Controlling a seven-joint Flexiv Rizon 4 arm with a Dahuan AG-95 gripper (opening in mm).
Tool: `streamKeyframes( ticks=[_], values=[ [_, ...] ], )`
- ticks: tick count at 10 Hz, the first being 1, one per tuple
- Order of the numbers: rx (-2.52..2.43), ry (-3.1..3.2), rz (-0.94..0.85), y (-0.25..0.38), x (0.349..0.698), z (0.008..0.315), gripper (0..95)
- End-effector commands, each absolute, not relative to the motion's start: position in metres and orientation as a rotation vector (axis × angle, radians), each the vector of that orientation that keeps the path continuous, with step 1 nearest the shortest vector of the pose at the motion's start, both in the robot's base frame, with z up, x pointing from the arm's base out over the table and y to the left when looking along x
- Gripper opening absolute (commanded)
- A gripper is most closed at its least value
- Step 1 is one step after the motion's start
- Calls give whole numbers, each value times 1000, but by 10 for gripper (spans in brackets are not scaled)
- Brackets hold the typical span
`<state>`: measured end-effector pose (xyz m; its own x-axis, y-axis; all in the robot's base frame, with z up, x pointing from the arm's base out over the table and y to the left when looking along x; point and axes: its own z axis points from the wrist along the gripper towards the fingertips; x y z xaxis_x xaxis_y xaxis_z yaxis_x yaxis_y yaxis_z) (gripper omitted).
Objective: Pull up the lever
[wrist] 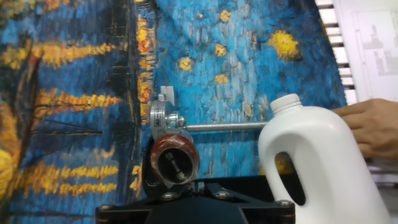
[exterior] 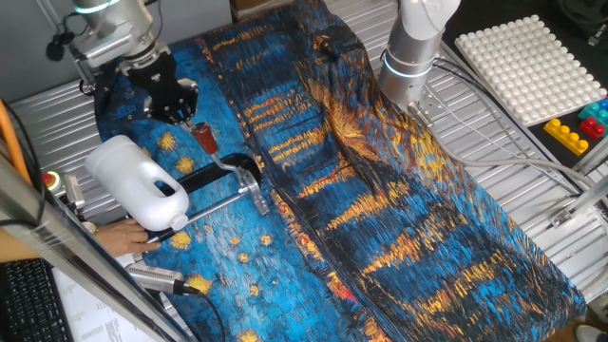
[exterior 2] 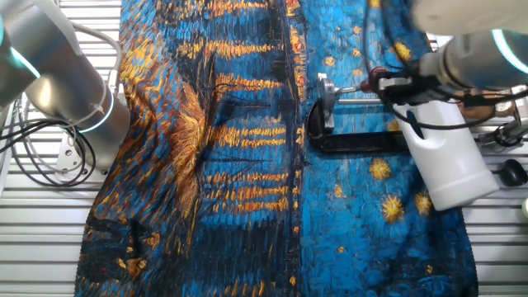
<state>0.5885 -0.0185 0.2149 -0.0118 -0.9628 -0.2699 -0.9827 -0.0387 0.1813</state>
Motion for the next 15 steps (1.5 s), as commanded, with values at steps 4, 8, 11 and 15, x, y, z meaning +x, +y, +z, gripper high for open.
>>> streamKeyframes(
  ticks=[4,8,11,15],
  values=[
    [-2208,2125,465,-23,585,212,0],
    [-2240,2076,428,-34,576,206,0],
    [-2213,2043,380,-34,576,206,0],
    [-2206,2045,342,-34,576,206,0]
  ],
)
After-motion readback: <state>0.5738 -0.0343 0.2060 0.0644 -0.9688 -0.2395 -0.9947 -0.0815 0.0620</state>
